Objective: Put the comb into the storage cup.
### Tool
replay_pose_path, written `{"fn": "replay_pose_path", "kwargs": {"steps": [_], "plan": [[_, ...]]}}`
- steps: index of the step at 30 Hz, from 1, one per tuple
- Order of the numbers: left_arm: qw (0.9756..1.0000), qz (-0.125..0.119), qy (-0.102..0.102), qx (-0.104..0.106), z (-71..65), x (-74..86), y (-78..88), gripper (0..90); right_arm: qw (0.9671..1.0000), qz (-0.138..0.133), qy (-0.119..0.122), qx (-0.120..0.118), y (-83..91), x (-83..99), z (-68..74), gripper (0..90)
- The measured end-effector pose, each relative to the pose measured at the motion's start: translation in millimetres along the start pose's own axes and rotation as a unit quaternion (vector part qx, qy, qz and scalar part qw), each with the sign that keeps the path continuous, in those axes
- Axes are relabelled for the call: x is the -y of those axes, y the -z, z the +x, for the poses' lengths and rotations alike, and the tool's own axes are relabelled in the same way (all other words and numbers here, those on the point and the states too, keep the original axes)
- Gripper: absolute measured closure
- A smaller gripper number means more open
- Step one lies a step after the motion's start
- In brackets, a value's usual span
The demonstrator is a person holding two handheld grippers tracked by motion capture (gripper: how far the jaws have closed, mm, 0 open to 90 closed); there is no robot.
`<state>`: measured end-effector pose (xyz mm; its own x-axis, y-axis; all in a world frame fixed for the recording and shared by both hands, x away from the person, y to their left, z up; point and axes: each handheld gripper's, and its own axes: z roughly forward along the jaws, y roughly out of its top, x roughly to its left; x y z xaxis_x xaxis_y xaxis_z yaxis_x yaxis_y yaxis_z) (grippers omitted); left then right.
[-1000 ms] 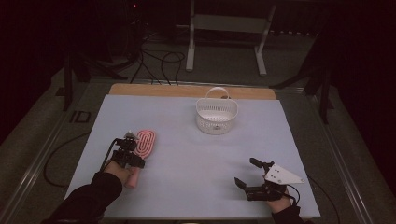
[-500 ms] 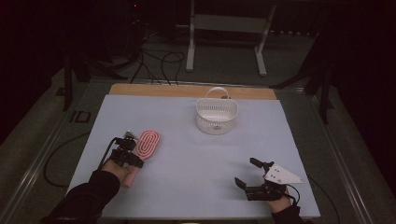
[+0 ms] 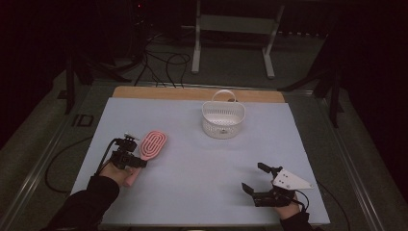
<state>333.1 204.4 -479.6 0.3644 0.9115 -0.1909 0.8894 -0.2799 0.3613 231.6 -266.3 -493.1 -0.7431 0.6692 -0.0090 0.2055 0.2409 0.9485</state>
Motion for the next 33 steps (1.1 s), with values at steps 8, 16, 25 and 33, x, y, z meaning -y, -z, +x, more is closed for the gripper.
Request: {"fn": "replay_pose_path", "kwargs": {"steps": [8, 16, 25, 33], "plan": [[0.9991, -0.036, -0.01, 0.022, -3.4, 3.2, 4.8, 71.5, 1.0, -0.002, 0.001, 0.0, 0.4, 0.0, -0.6, 9.1], [0.9929, -0.093, -0.018, 0.071, -7.0, 6.5, 16.4, 71.5, 1.0, 0.0, 0.0, -0.001, 0.0, -0.1, 0.0, 9.1], [0.9841, -0.14, -0.047, 0.098, -18.4, 13.4, 16.8, 71.5, 1.0, 0.0, 0.0, -0.001, 0.0, -0.1, -0.1, 9.1], [0.9731, -0.183, -0.066, 0.124, -30.3, 15.8, 16.9, 71.5, 1.0, -0.001, 0.0, -0.002, -0.4, 0.1, -0.5, 9.1]]}}
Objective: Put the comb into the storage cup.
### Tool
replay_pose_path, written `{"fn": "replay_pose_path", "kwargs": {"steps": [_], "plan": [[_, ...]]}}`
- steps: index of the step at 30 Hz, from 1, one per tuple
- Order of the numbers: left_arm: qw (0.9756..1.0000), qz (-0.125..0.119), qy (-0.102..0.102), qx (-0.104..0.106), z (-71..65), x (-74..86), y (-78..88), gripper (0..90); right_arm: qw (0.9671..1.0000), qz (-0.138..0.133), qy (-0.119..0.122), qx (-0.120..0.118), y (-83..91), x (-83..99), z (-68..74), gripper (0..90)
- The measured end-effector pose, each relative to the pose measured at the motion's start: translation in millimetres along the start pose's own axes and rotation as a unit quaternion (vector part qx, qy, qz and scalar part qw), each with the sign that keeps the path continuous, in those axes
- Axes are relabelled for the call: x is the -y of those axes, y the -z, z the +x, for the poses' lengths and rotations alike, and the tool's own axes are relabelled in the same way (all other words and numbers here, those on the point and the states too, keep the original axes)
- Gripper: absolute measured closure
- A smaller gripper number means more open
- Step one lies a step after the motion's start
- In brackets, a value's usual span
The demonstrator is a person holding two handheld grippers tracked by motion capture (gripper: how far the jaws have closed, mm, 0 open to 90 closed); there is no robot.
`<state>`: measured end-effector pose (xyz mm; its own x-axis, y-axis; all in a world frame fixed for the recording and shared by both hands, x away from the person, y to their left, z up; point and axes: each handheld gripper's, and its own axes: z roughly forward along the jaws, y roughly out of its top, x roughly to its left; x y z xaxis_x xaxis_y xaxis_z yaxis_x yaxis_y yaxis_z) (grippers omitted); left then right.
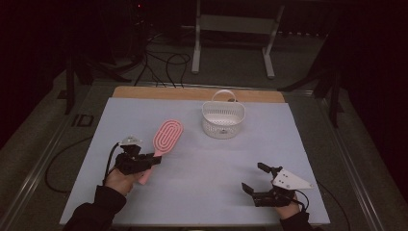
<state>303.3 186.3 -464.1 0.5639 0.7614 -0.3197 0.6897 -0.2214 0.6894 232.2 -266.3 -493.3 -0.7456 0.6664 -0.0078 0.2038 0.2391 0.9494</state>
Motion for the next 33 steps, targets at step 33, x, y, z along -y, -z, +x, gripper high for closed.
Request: {"fn": "replay_pose_path", "kwargs": {"steps": [33], "plan": [[0.9839, -0.112, -0.139, 0.013, -55.7, 7.5, -17.9, 71.5, 1.0, 0.005, -0.002, 0.002, -1.5, 1.0, 0.2, 9.1]]}}
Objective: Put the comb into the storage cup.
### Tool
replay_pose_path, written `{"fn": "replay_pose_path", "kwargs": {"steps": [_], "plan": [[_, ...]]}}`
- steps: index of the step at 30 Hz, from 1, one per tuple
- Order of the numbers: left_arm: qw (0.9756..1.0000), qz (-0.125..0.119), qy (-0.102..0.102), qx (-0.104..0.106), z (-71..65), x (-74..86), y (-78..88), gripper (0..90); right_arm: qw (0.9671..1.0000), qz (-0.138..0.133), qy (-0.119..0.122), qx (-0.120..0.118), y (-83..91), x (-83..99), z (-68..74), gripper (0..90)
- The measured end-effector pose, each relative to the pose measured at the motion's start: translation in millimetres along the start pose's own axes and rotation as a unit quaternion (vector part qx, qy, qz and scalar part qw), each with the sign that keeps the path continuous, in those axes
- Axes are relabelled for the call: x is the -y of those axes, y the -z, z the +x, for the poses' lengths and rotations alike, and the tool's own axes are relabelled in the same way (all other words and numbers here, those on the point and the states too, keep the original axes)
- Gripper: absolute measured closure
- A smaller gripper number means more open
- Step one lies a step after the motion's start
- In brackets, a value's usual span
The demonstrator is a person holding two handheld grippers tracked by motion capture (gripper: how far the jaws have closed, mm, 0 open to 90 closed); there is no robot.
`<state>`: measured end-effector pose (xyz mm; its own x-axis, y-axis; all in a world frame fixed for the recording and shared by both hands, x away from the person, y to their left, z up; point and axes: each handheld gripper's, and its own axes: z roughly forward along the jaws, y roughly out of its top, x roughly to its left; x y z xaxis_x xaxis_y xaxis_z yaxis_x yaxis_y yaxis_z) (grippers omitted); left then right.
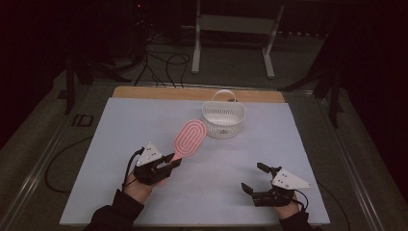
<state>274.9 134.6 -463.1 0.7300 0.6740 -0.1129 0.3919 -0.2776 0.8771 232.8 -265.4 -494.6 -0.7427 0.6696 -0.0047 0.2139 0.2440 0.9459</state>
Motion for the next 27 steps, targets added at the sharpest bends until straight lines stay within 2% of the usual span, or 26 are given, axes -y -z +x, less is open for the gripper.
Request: {"fn": "replay_pose_path", "kwargs": {"steps": [2, 5, 6, 7, 9, 10, 13, 17, 22, 24, 25, 27], "plan": [[0.9999, -0.009, -0.005, -0.006, -1.4, 1.2, 0.7, 71.5, 1.0, 0.001, 0.0, -0.001, -0.1, 0.0, 0.1, 9.1], [0.9999, -0.015, -0.003, 0.001, 0.3, 3.5, 1.4, 71.5, 1.0, 0.0, 0.0, 0.0, 0.2, -0.1, 0.3, 9.1], [0.9998, -0.016, 0.0, 0.008, 1.7, 4.7, 1.8, 71.5, 1.0, 0.0, -0.001, -0.001, 0.4, -0.1, 0.3, 9.1], [0.9998, -0.017, 0.004, 0.003, 2.7, 6.7, 2.4, 71.5, 1.0, -0.001, 0.0, 0.0, 0.5, -0.1, 0.1, 9.1], [0.9997, -0.023, 0.006, 0.006, 4.2, 9.5, 3.5, 71.5, 1.0, 0.0, 0.0, 0.0, 0.4, -0.1, -0.2, 9.1], [0.9996, -0.028, 0.006, -0.002, 4.1, 11.6, 4.4, 71.5, 1.0, 0.0, 0.0, 0.001, 0.3, -0.2, -0.3, 9.1], [0.9985, -0.053, 0.015, -0.001, 7.3, 17.5, 8.6, 71.4, 1.0, 0.0, 0.0, 0.003, 0.6, -0.4, -0.3, 9.1], [0.9975, -0.066, 0.025, 0.007, 11.4, 21.2, 9.6, 71.4, 1.0, 0.001, -0.001, 0.007, 0.7, -1.1, -0.3, 9.1], [0.9973, -0.073, 0.014, -0.002, 8.2, 24.6, 7.3, 71.4, 0.9998, 0.006, -0.006, 0.019, -0.4, -4.4, 0.2, 9.1], [0.9972, -0.073, 0.012, 0.005, 7.2, 24.6, 7.1, 71.4, 0.9997, 0.009, -0.005, 0.024, -0.6, -7.4, 1.2, 9.1], [0.9972, -0.074, 0.007, -0.001, 6.1, 24.8, 7.1, 71.4, 0.9996, 0.011, -0.006, 0.027, -1.1, -9.6, 2.1, 9.1], [0.9971, -0.076, 0.008, 0.003, 5.7, 24.6, 7.3, 71.4, 0.9997, 0.005, -0.011, 0.02, -0.1, -14.6, 4.4, 9.1]]}}
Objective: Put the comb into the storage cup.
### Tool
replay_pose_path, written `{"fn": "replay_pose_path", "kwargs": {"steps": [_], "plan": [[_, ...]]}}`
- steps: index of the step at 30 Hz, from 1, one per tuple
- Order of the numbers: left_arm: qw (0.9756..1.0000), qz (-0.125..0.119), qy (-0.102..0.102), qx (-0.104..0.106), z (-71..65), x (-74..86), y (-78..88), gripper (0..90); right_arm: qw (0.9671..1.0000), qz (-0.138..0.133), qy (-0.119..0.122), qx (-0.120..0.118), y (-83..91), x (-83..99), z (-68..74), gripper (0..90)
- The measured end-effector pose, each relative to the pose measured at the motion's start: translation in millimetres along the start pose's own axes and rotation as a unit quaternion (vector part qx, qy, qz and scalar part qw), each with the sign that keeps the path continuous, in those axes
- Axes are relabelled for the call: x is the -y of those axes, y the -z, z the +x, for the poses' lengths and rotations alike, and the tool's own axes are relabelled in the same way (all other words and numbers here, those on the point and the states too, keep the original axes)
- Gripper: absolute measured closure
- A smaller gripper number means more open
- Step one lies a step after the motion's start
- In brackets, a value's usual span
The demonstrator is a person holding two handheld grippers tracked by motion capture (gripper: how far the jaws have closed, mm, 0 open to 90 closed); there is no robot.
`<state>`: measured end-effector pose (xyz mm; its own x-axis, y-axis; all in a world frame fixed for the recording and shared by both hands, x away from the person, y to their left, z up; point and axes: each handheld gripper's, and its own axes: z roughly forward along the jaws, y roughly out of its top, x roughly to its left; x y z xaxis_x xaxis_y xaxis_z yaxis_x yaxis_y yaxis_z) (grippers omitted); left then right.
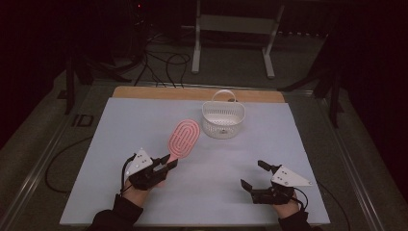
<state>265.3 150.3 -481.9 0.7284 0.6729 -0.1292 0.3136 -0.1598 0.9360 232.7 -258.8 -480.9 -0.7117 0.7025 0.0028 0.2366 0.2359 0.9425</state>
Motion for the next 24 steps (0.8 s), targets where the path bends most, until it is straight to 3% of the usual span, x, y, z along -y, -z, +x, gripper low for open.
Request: {"fn": "replay_pose_path", "kwargs": {"steps": [14, 24], "plan": [[1.0, -0.003, -0.004, 0.002, -2.6, -0.3, 0.1, 71.4, 0.9997, -0.016, -0.014, 0.008, 7.2, -42.2, 11.8, 9.1], [1.0, -0.005, -0.006, 0.004, -3.3, -0.8, 0.6, 71.4, 0.9991, -0.038, -0.009, -0.015, -4.9, -71.1, 18.4, 9.0]]}}
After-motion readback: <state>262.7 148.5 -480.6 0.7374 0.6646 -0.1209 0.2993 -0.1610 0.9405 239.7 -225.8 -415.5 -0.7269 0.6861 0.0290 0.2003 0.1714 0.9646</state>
